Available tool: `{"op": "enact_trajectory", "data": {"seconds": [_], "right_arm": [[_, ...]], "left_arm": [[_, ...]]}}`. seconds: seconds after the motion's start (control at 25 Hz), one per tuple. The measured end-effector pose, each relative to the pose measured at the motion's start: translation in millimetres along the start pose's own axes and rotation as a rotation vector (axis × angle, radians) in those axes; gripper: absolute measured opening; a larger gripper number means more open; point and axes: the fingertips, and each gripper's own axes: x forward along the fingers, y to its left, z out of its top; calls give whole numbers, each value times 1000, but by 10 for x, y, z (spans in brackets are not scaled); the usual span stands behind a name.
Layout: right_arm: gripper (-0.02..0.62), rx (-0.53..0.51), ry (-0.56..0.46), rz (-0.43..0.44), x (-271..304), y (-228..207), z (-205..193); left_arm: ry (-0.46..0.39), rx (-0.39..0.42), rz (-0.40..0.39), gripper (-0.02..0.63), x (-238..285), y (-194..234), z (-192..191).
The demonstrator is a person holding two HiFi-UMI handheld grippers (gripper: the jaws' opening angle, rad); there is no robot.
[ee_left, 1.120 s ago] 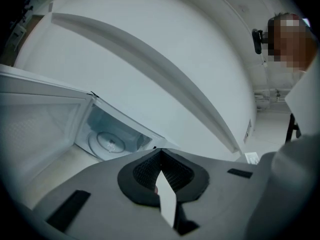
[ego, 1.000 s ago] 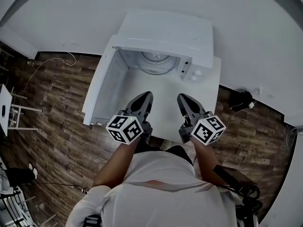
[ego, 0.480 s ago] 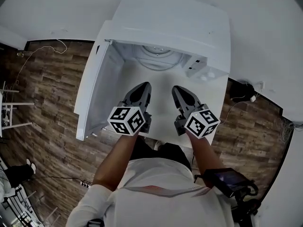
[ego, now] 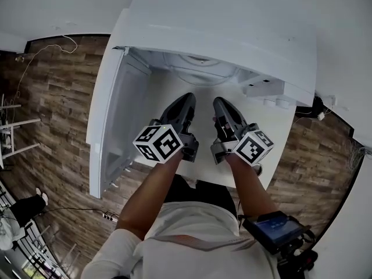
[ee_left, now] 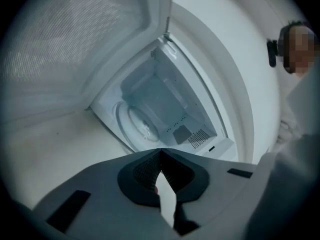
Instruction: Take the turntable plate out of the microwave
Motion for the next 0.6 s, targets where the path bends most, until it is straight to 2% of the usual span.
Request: {"op": "enact_trajectory", "data": {"seconds": [0.16,0.24,0.44,0.6], "right_arm": [[5,158,-48,-8,107,-152,-2],[49,215,-48,13,154,-157,6],[107,336,-64,14,255,-265,23],[131,393,-67,-14,327,-360,-22]], "left_arm": [[-26,-174,-66,12,122,139,4],[-22,-234,-87,22,159,173,1],[25,-381,-135,116,288,174,-37],[60,-418,-126,135,364,210,-73]]}}
